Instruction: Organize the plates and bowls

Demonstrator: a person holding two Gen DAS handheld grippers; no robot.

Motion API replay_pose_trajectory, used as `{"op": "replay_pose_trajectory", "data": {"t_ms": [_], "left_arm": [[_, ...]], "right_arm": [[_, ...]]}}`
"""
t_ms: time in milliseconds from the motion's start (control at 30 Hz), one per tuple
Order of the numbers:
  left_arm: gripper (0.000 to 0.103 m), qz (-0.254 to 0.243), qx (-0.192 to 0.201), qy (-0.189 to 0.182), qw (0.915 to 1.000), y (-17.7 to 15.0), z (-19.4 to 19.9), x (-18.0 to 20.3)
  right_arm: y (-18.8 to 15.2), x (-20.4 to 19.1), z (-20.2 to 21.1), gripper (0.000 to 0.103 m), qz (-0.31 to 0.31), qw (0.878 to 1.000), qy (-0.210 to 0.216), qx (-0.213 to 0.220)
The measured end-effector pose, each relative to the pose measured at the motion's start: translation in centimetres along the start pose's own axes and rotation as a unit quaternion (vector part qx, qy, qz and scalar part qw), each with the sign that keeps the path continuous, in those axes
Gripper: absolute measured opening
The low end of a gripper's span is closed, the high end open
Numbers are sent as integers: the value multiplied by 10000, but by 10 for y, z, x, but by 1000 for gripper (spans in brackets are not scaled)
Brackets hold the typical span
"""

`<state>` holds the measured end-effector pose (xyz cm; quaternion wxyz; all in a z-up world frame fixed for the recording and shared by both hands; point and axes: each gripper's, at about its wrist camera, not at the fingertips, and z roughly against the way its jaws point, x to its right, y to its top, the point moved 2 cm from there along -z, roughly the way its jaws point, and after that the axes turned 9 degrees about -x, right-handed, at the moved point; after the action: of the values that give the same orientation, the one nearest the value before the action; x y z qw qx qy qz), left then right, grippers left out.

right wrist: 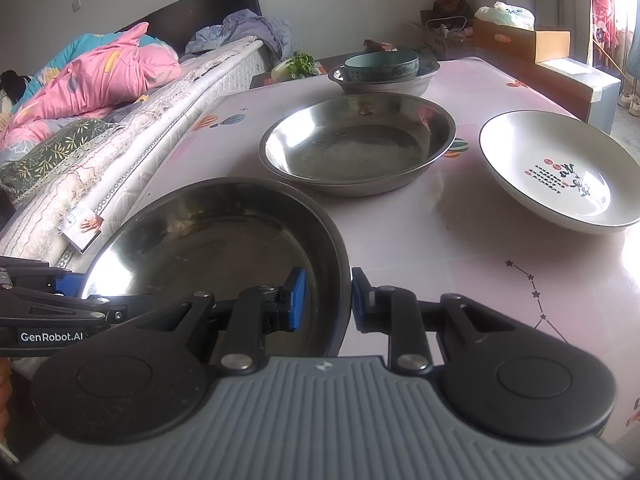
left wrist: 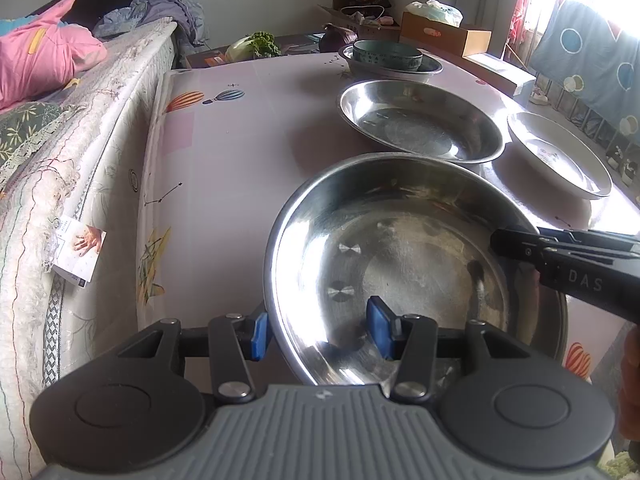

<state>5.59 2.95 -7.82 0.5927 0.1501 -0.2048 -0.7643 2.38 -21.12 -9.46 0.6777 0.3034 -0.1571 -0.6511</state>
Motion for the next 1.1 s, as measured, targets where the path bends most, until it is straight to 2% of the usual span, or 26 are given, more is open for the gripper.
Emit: {"op": "replay_pose_trajectory", "data": {"t_ms": [1100], "left_arm": [[50, 9, 41, -28, 10000, -1, 7, 2]], "right_arm": [[1, -1, 4, 25, -2, 10000, 3, 20]]}}
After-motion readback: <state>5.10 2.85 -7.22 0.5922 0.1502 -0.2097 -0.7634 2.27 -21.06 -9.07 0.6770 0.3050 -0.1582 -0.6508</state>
